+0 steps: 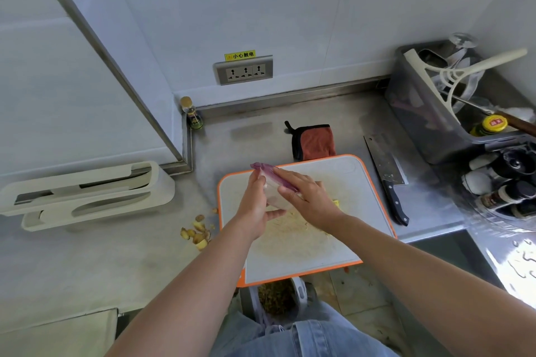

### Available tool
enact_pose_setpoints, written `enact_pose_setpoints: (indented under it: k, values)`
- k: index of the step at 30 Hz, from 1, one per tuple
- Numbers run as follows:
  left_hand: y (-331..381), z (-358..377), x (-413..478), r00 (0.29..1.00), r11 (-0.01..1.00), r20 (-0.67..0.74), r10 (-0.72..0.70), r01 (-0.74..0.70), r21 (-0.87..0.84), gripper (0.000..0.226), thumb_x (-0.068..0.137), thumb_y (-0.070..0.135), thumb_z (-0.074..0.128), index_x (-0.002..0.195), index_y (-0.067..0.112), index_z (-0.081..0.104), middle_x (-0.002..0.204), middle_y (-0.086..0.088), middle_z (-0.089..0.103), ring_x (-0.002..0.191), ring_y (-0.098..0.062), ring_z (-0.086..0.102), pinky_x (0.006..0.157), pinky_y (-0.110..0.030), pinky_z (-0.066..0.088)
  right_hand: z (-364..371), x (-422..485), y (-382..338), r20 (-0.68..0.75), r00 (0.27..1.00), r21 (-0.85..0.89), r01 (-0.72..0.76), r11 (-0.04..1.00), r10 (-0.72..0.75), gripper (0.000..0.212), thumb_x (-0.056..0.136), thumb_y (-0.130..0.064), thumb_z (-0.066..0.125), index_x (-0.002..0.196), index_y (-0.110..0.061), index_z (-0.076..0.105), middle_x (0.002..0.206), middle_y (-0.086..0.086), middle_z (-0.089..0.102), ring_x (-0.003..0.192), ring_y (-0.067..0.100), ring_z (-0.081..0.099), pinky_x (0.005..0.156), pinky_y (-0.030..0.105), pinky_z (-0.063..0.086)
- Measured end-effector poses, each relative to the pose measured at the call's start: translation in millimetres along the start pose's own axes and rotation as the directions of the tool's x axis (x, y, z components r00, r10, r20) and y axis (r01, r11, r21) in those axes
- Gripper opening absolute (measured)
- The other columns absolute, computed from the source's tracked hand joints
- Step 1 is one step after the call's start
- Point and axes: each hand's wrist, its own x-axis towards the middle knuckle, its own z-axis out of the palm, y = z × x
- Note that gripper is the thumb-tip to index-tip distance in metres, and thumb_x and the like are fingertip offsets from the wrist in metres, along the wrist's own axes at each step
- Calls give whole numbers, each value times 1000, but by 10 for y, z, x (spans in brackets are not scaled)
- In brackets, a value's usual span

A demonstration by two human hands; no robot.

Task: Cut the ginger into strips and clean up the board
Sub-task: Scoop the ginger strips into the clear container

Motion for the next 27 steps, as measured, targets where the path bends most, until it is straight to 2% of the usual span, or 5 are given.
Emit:
enact_pose_setpoints:
  k: [7,12,17,23,27]
  values:
    - [4,-1,14,999,991,-34,39,-35,131,41,91,59,52,127,41,41,115,4,57,103,-21,61,76,-46,60,-1,28,-86,-23,999,143,-27,989,31,40,98,-48,40,137,-38,48,136,-16,54,126,8,46,106,41,34]
    - [-51,-127,52,995,974,-28,99,-91,205,47,91,57,53,134,44,38,118,7,58,102,-19,64,78,-45,59,-27,38,-77,52,998,409,-54,911,36,33,101,-32,43,131,-30,55,115,-26,64,109,-7,57,95,14,43]
    - [-73,-365,176,993,985,-89,80,-65,157,39,98,33,48,134,40,35,109,11,51,103,-18,56,87,-49,54,27,249,99,-26,931,656,-260,709,365,38,101,-41,39,108,-12,62,102,6,68,98,28,64,88,43,53]
    - [-75,-604,386,945,999,-325,-37,30,-29,23,93,15,41,114,16,49,106,-6,45,92,-22,49,80,-45,53,10,671,257,70,659,802,-484,351,749,28,100,-31,40,83,-15,55,69,2,51,51,14,41,46,24,31]
    - [-37,-719,482,915,993,-392,-97,60,-105,18,90,11,39,93,23,52,100,-7,47,94,-25,50,85,-48,54,11,894,205,182,673,886,-428,177,717,13,98,-14,48,86,-13,49,72,7,54,44,10,41,37,19,32]
